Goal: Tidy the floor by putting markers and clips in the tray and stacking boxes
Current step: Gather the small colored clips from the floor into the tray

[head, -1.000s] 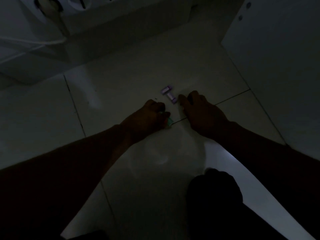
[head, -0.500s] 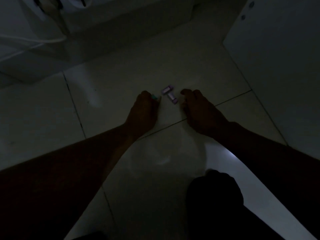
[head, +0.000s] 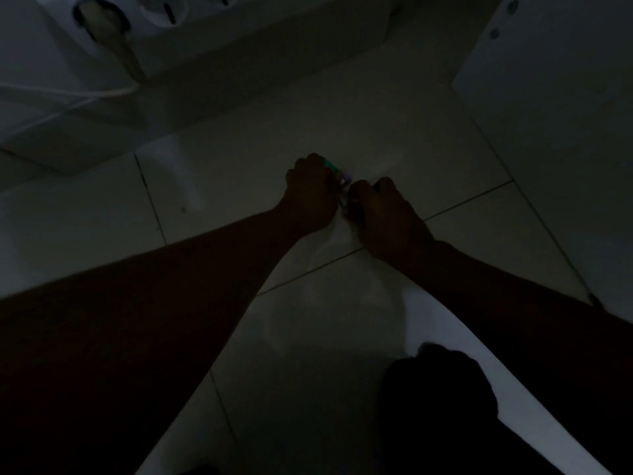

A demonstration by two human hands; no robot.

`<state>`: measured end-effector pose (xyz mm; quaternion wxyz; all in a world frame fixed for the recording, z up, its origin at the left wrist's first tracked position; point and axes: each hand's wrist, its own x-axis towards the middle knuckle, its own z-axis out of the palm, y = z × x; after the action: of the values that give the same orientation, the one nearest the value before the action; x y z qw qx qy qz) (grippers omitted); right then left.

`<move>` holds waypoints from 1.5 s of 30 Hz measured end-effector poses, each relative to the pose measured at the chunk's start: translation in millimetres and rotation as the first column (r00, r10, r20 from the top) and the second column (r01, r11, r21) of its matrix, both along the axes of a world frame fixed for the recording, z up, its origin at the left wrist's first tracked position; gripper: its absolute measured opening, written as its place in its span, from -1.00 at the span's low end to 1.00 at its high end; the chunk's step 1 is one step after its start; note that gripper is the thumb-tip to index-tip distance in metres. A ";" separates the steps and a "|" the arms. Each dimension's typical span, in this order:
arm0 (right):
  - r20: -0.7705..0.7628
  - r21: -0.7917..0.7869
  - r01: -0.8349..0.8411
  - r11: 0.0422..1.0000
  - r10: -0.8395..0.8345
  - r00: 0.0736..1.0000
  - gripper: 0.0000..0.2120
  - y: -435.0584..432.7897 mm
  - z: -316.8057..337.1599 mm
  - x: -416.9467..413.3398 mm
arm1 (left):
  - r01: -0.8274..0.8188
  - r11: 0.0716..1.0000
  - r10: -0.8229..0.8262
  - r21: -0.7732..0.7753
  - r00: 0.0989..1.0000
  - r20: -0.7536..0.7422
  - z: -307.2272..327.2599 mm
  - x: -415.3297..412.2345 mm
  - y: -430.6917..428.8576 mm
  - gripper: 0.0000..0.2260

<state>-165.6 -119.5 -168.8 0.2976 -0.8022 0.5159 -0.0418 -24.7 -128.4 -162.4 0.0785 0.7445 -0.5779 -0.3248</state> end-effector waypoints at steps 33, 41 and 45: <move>0.056 0.065 0.285 0.956 -0.289 0.956 -0.68 -28.5 31.5 -39.9 | -0.184 0.983 0.177 0.010 0.930 -0.321 39.7 -10.3 1.1 -0.71; 0.073 0.095 0.347 0.933 -0.354 0.932 -0.66 -19.0 122.7 -34.1 | -0.266 0.957 0.289 0.117 0.835 -0.469 109.4 -4.8 22.9 -0.88; 0.105 0.191 0.386 0.903 -0.410 0.906 -0.64 0.8 170.5 -27.6 | -0.275 0.961 0.260 0.041 0.839 -0.478 157.9 -9.3 48.1 -0.80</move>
<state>-193.2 -118.8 1.7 0.3844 -0.6471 0.6481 -0.1162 -34.0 -80.3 -4.5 0.2742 0.7131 -0.4355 -0.4761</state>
